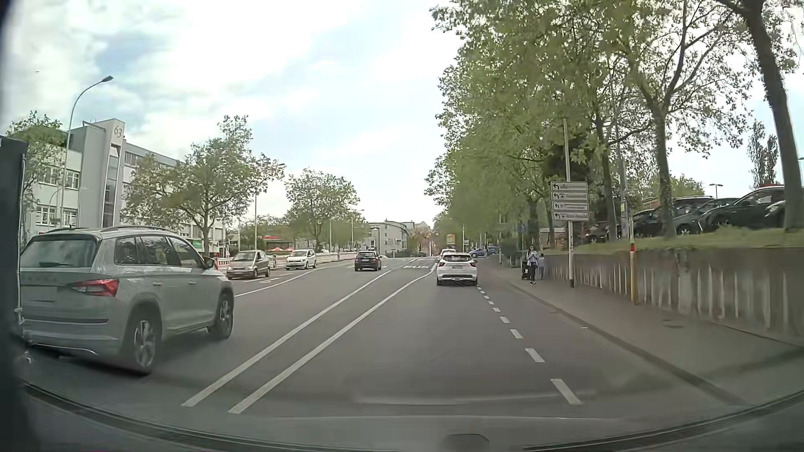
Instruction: Follow the waypoints while adhering to traffic rules and regulations
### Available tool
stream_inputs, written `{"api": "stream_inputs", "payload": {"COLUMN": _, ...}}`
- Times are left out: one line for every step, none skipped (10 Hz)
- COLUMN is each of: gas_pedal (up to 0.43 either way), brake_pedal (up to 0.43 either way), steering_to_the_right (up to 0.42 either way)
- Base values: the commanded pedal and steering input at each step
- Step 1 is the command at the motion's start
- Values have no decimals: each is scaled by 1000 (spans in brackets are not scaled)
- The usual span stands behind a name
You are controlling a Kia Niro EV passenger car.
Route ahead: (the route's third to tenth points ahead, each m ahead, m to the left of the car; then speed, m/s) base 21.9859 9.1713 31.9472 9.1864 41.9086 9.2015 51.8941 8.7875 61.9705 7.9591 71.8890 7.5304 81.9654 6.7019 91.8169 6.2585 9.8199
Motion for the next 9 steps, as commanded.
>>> {"api": "stream_inputs", "payload": {"gas_pedal": 8, "brake_pedal": 18, "steering_to_the_right": 21}}
{"api": "stream_inputs", "payload": {"gas_pedal": 0, "brake_pedal": 18, "steering_to_the_right": 21}}
{"api": "stream_inputs", "payload": {"gas_pedal": 0, "brake_pedal": 18, "steering_to_the_right": 21}}
{"api": "stream_inputs", "payload": {"gas_pedal": 0, "brake_pedal": 18, "steering_to_the_right": 21}}
{"api": "stream_inputs", "payload": {"gas_pedal": 0, "brake_pedal": 18, "steering_to_the_right": 21}}
{"api": "stream_inputs", "payload": {"gas_pedal": 28, "brake_pedal": 18, "steering_to_the_right": 20}}
{"api": "stream_inputs", "payload": {"gas_pedal": 87, "brake_pedal": 18, "steering_to_the_right": 20}}
{"api": "stream_inputs", "payload": {"gas_pedal": 98, "brake_pedal": 18, "steering_to_the_right": 18}}
{"api": "stream_inputs", "payload": {"gas_pedal": 98, "brake_pedal": 18, "steering_to_the_right": 16}}
